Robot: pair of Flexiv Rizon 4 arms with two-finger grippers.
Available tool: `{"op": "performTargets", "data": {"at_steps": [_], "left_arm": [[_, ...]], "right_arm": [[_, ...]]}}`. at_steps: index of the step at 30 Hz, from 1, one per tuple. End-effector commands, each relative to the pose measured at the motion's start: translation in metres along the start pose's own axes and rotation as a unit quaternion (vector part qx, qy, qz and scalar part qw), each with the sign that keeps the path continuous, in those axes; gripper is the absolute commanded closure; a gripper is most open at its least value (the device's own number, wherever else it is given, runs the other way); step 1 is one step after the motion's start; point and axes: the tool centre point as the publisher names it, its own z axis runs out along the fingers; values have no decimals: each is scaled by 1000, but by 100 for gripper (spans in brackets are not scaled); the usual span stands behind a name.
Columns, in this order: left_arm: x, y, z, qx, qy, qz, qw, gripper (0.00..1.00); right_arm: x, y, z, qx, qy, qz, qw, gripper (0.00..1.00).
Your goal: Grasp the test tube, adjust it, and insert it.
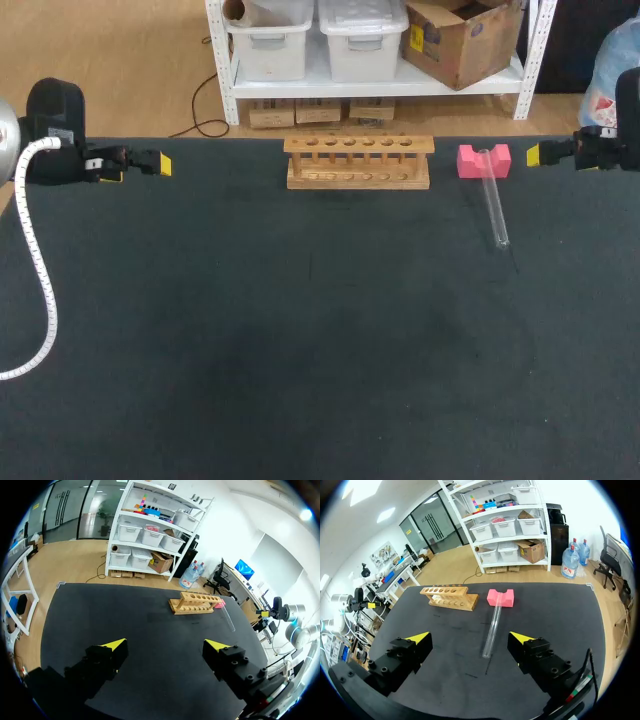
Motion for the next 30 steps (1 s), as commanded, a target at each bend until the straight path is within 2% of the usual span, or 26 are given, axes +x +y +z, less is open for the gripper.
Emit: {"op": "performTargets", "data": {"at_steps": [1, 17, 23, 25, 30], "left_arm": [[-1, -2, 0, -4, 3, -1, 1000, 0], [-4, -1, 1, 2, 2, 6, 1000, 0], [-16, -5, 2, 58, -3, 82, 995, 0], [-20, -6, 2, 86, 1, 123, 989, 0], [-30, -4, -2, 159, -18, 224, 961, 0]], "right_arm": [[0, 0, 0, 1, 0, 0, 1000, 0], [0, 0, 0, 1, 0, 0, 1000, 0], [0, 0, 0, 1, 0, 0, 1000, 0], [0, 0, 0, 1, 0, 0, 1000, 0], [0, 0, 0, 1, 0, 0, 1000, 0]]}}
